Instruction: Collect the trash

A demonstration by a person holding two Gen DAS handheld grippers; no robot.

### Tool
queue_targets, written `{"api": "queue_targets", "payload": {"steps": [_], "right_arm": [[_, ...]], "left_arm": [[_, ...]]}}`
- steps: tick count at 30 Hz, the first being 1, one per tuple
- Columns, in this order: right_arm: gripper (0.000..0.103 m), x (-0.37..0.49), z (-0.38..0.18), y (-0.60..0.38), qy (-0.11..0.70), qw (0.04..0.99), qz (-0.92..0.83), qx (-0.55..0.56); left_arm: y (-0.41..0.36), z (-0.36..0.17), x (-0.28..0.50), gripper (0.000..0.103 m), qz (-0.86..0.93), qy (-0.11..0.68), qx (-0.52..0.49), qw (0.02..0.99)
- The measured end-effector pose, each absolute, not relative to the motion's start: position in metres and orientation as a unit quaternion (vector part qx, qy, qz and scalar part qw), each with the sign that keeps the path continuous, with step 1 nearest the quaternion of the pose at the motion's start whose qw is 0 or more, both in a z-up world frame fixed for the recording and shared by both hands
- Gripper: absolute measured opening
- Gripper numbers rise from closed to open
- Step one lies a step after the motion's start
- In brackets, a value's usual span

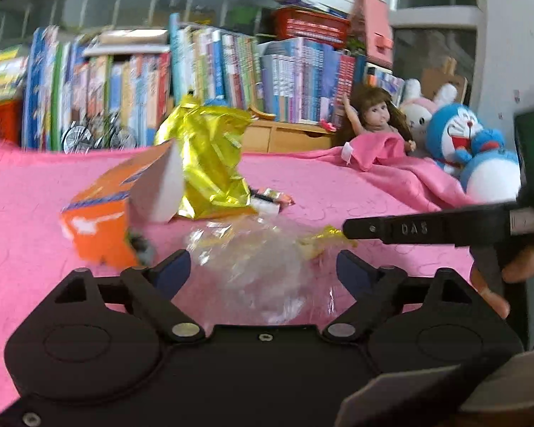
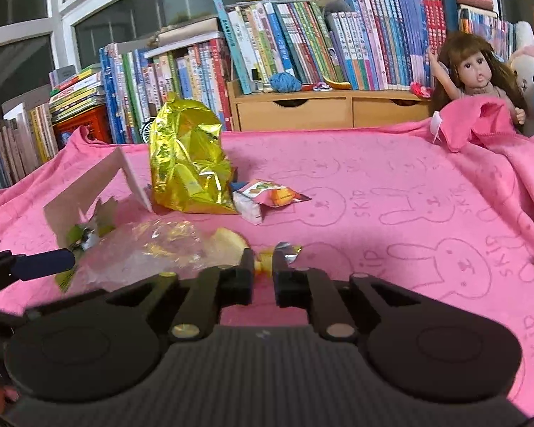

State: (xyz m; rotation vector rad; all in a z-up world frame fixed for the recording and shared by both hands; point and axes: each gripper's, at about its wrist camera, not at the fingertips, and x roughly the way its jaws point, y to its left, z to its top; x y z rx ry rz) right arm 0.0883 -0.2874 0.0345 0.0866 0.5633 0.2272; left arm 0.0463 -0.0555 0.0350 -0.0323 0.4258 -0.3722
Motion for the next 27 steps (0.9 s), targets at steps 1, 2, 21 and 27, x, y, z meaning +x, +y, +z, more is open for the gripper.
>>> {"api": "queue_targets", "payload": {"steps": [1,2,21,27], "right_arm": [[0.036,0.092,0.034,-0.289,0.279,0.953,0.11,0.048],[0.037,0.097,0.033,-0.291,0.283,0.951,0.109,0.053],[0.063,0.115,0.016,-0.268,0.289,0.943,0.165,0.025],[0.068,0.134,0.009,-0.236,0.301,0.938,0.168,-0.032]], "left_arm": [[-0.062,0.033,0.05,0.096,-0.179,0.204,-0.004,0.962],[-0.067,0.03,0.055,0.096,-0.172,0.201,0.007,0.964],[-0.051,0.06,0.058,0.059,-0.169,0.186,-0.051,0.967],[-0.04,0.089,0.053,0.059,-0.17,0.178,-0.069,0.967]]}}
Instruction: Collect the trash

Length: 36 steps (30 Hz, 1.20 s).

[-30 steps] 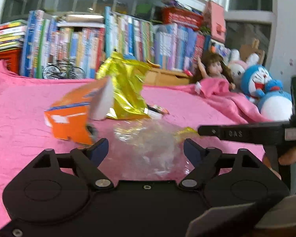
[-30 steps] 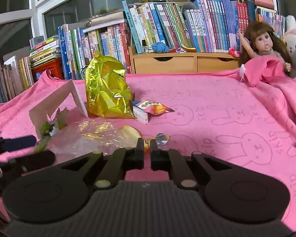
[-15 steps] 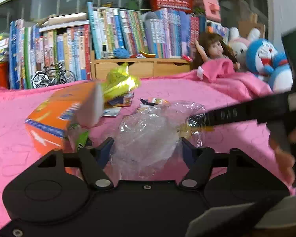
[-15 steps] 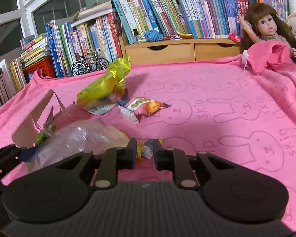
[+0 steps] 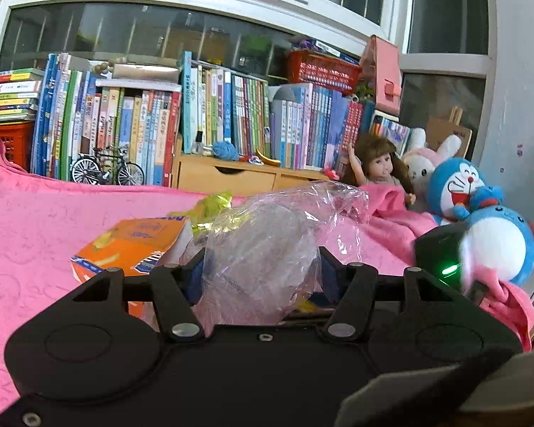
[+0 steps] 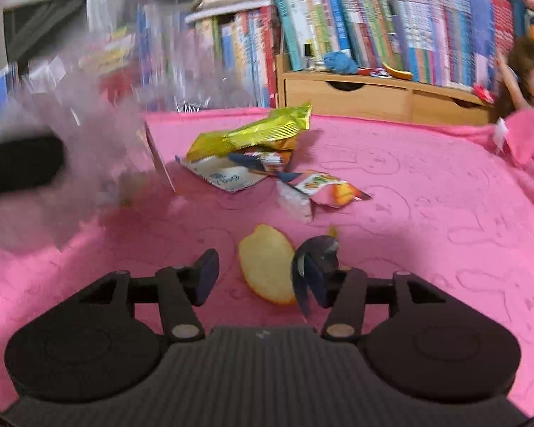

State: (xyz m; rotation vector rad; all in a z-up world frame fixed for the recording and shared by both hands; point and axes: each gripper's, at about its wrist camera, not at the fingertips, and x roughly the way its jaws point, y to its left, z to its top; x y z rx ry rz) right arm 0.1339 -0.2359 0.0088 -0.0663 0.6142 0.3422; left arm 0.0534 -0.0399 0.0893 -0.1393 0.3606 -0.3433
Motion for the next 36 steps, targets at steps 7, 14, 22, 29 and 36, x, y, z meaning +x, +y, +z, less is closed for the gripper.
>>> {"api": "queue_targets", "payload": {"steps": [7,14,22,29,36], "right_arm": [[0.032,0.139,0.007,-0.223,0.303,0.94,0.141,-0.072],[0.008,0.097,0.024,-0.231,0.272,0.946,0.164,-0.065],[0.038,0.06,0.033,-0.235,0.268,0.941,0.184,-0.093],[0.077,0.075,0.019,-0.23,0.291,0.939,0.149,-0.106],[0.083,0.081,0.004,-0.235,0.322,0.934,0.144,-0.059]], "left_arm": [[-0.028,0.102,0.04,0.059,-0.15,0.172,-0.06,0.972],[-0.016,0.109,0.023,0.059,-0.143,0.162,-0.067,0.974],[-0.008,0.109,0.009,0.059,-0.136,0.159,-0.062,0.976],[-0.003,0.102,0.002,0.059,-0.132,0.17,-0.065,0.974],[0.0,0.094,-0.007,0.059,-0.133,0.18,-0.059,0.973]]}}
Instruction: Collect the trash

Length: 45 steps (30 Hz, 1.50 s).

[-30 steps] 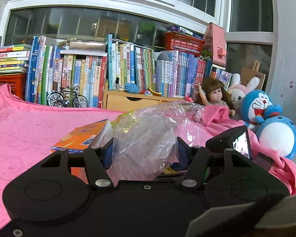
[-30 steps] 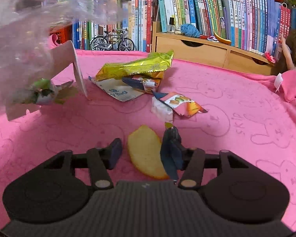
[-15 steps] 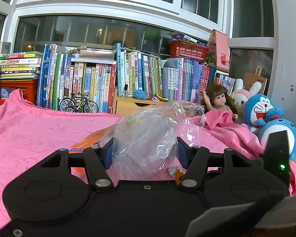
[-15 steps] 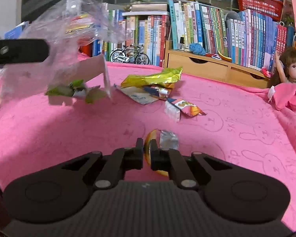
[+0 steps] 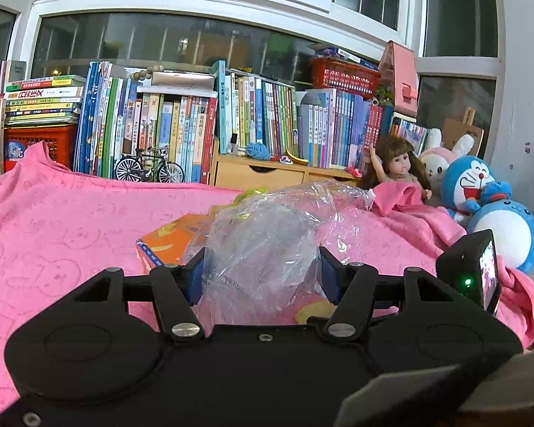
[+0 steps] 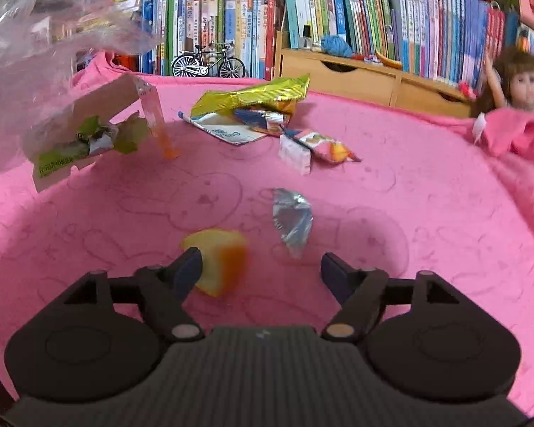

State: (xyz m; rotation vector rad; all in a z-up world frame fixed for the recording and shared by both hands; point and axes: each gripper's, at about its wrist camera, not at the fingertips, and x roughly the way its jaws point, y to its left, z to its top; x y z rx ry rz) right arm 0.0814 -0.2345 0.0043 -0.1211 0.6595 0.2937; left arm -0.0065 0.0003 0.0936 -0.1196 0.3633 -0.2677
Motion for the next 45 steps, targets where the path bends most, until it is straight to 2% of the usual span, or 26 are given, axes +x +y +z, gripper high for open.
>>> {"api": "queue_targets", "payload": {"steps": [8,15,16,17,18,22,26,33,39,45], "right_arm": [[0.083,0.067,0.011,-0.233,0.325,0.924,0.201,-0.001],[0.082,0.061,0.004,-0.203,0.315,0.927,0.194,-0.07],[0.07,0.061,0.002,-0.201,0.315,0.926,0.192,-0.073],[0.063,0.06,0.001,-0.199,0.312,0.928,0.188,-0.076],[0.061,0.058,0.001,-0.197,0.306,0.93,0.187,-0.078],[0.044,0.049,0.008,-0.199,0.284,0.938,0.18,-0.08],[0.039,0.038,0.014,-0.203,0.269,0.943,0.18,-0.077],[0.038,-0.008,0.027,-0.216,0.252,0.946,0.195,-0.056],[0.038,-0.067,0.019,-0.227,0.266,0.938,0.215,-0.047],[0.038,-0.117,0.001,-0.236,0.303,0.926,0.223,-0.027]], "left_arm": [[-0.002,0.086,-0.012,0.059,-0.134,0.188,-0.055,0.971],[0.002,0.08,-0.015,0.059,-0.124,0.196,-0.052,0.971],[0.002,0.079,-0.016,0.059,-0.123,0.197,-0.051,0.971],[0.003,0.078,-0.016,0.059,-0.122,0.198,-0.051,0.971],[0.004,0.078,-0.017,0.059,-0.121,0.199,-0.05,0.971],[0.008,0.077,-0.02,0.059,-0.114,0.198,-0.046,0.972],[0.012,0.077,-0.025,0.059,-0.11,0.199,-0.05,0.973],[0.02,0.068,-0.055,0.059,-0.114,0.213,-0.073,0.968],[0.02,0.043,-0.103,0.059,-0.129,0.26,-0.089,0.953],[0.01,0.026,-0.149,0.059,-0.13,0.276,-0.03,0.952]]}}
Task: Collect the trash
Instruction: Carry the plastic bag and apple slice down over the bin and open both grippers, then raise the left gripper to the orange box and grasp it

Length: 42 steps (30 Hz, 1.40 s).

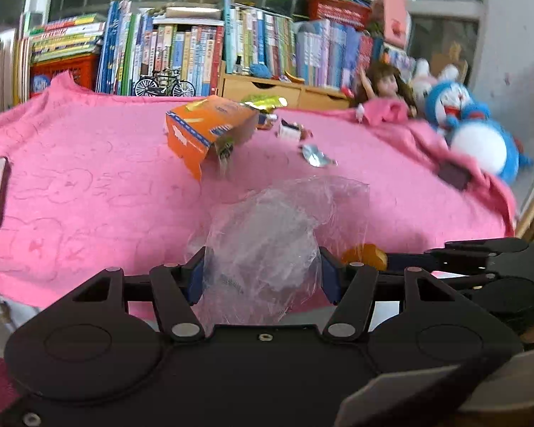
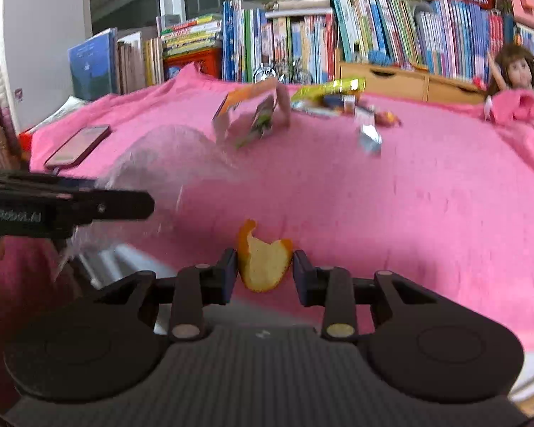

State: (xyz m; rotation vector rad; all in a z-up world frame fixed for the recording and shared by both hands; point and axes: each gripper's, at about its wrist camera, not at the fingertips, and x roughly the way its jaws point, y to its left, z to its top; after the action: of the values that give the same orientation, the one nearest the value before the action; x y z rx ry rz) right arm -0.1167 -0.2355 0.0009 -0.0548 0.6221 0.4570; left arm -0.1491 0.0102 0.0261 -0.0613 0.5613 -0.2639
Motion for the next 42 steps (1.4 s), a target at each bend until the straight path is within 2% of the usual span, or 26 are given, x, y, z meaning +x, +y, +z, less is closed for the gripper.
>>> {"api": "queue_targets", "payload": {"steps": [7,21,24,26,28,31,42], "right_arm": [[0.039,-0.138,-0.037,-0.244,0.369,0.906,0.207,-0.008],[0.042,-0.132,-0.092,-0.228,0.444,0.871,0.208,-0.027],[0.046,-0.129,-0.094,-0.226,0.449,0.868,0.21,-0.027],[0.058,-0.127,-0.094,-0.226,0.45,0.867,0.21,-0.028],[0.064,-0.127,-0.095,-0.225,0.449,0.868,0.212,-0.03],[0.067,-0.123,-0.093,-0.224,0.449,0.866,0.216,-0.03],[0.071,-0.123,-0.086,-0.227,0.441,0.871,0.215,-0.03]], "left_arm": [[0.003,0.004,-0.173,0.059,-0.158,0.338,-0.019,0.928],[-0.002,-0.093,-0.15,0.059,-0.117,0.512,-0.021,0.851],[-0.003,-0.099,-0.15,0.062,-0.116,0.52,-0.017,0.846],[-0.004,-0.099,-0.148,0.064,-0.113,0.523,-0.016,0.845],[-0.004,-0.099,-0.145,0.07,-0.109,0.525,-0.017,0.844],[-0.009,-0.099,-0.137,0.078,-0.101,0.531,-0.017,0.841],[-0.007,-0.086,-0.135,0.083,-0.096,0.514,-0.015,0.852]]}}
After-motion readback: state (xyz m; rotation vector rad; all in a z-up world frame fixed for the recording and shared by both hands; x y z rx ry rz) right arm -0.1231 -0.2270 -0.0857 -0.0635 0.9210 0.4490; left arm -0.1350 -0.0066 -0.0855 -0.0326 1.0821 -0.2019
